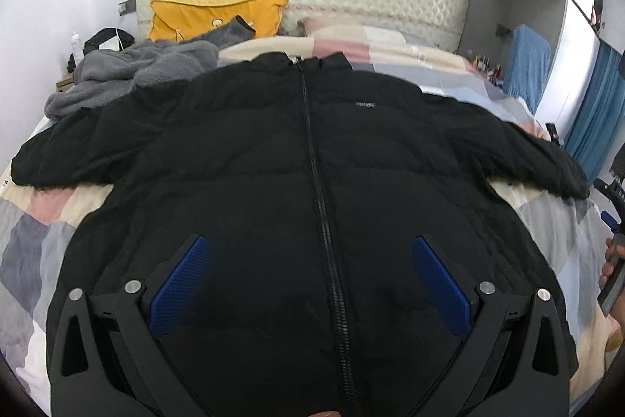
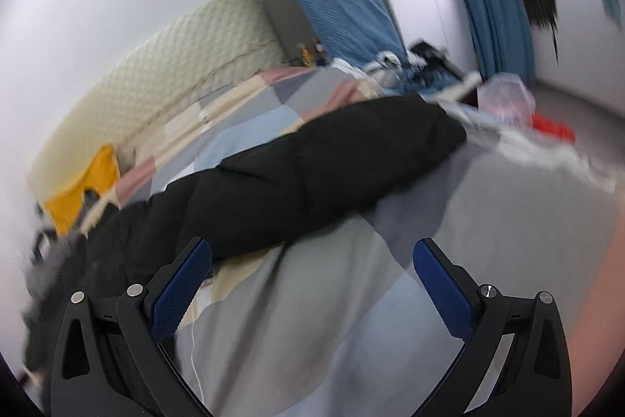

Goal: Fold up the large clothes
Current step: 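Grasp the black jacket's sleeve cuff with the right gripper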

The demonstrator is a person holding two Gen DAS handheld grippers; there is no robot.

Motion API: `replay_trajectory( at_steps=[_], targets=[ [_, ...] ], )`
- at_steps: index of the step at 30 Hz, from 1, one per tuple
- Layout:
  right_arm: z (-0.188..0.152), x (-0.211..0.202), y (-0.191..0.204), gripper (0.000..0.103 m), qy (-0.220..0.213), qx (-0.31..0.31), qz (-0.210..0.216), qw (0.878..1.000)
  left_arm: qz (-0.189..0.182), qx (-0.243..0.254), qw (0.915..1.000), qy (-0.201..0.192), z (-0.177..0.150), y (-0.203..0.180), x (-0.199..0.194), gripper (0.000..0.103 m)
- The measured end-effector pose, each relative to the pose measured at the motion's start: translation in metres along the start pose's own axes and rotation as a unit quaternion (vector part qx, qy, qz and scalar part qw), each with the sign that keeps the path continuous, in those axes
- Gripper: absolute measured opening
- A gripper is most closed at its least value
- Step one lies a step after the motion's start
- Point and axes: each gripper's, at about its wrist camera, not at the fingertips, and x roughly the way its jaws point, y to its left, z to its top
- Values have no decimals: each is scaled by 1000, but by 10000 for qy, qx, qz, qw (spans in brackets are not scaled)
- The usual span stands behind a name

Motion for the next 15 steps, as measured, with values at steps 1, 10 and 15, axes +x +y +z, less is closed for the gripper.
replay_trajectory(
  at_steps=[1, 10, 15],
  targets=[
    [0, 6, -8, 97, 126, 121, -16, 9998, 12, 26, 10000, 0, -1, -1, 0, 103],
    [12, 54, -80, 95, 299, 1737, 462, 9833, 85, -59, 9999, -14, -1, 2, 1, 103],
    [41, 80, -81, 95, 117, 2045, 624, 9768, 183, -329, 9993, -82, 2, 11, 1, 103]
  ],
)
